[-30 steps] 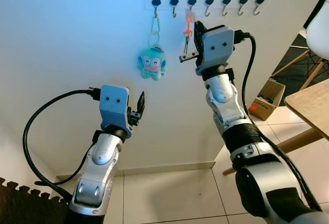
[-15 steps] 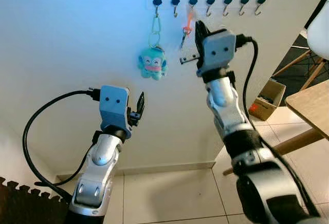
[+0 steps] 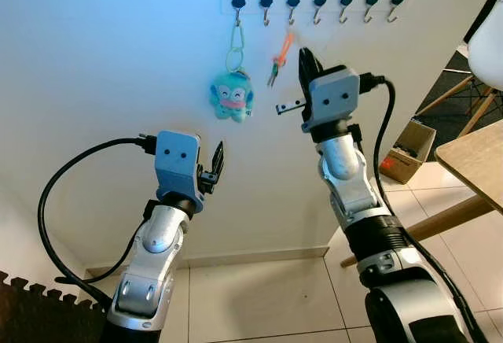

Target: Hang keys on a hook

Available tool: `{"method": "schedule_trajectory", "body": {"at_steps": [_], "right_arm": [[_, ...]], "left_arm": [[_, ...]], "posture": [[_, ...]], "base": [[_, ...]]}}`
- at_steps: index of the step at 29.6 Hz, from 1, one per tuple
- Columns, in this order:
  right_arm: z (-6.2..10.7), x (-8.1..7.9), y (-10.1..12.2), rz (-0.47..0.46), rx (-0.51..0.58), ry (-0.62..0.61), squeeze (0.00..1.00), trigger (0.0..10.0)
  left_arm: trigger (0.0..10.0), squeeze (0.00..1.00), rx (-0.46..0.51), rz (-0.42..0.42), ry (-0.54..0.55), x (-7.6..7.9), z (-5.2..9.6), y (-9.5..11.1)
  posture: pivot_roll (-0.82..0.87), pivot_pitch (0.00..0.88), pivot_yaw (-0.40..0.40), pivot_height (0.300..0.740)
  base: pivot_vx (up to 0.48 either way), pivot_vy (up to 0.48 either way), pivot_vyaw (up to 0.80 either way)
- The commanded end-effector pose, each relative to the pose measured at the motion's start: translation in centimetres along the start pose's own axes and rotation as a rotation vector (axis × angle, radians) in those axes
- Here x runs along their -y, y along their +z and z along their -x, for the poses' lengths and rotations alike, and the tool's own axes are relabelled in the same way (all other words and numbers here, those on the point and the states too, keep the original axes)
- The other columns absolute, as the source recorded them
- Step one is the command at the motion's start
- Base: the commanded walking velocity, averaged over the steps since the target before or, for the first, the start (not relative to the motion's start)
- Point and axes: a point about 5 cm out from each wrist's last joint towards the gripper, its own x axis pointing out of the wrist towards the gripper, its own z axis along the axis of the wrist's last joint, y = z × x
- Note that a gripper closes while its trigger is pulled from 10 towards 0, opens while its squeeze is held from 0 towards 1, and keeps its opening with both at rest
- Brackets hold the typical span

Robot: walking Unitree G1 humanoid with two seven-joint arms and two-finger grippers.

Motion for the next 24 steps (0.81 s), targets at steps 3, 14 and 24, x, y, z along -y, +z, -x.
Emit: {"method": "schedule_trajectory", "body": {"at_steps": [3,14,24], "right_arm": [[-0.9,0.6,1.1,0.026,0.049,-0.026,0.0,10.0],[-1.4,1.7,0.1,0.088,-0.035,-0.103,0.0,10.0],[-2.5,-0.1,-0.5,0.075,-0.076,-0.014,0.0,10.0]], "left_arm": [[10.0,0.0,-0.016,0.011,-0.009,0.4,0.1,-0.4],[10.0,0.0,-0.018,0.012,-0.005,0.4,0.2,-0.5],[10.0,0.0,-0.018,0.014,-0.005,0.5,0.1,-0.4]], "posture": [[0.15,0.203,-0.012,0.74],[0.14,0.209,-0.012,0.74],[0.15,0.216,-0.017,0.74]], "base": [[0.0,0.0,0.0],[0.0,0.0,0.0],[0.0,0.0,0.0]]}}
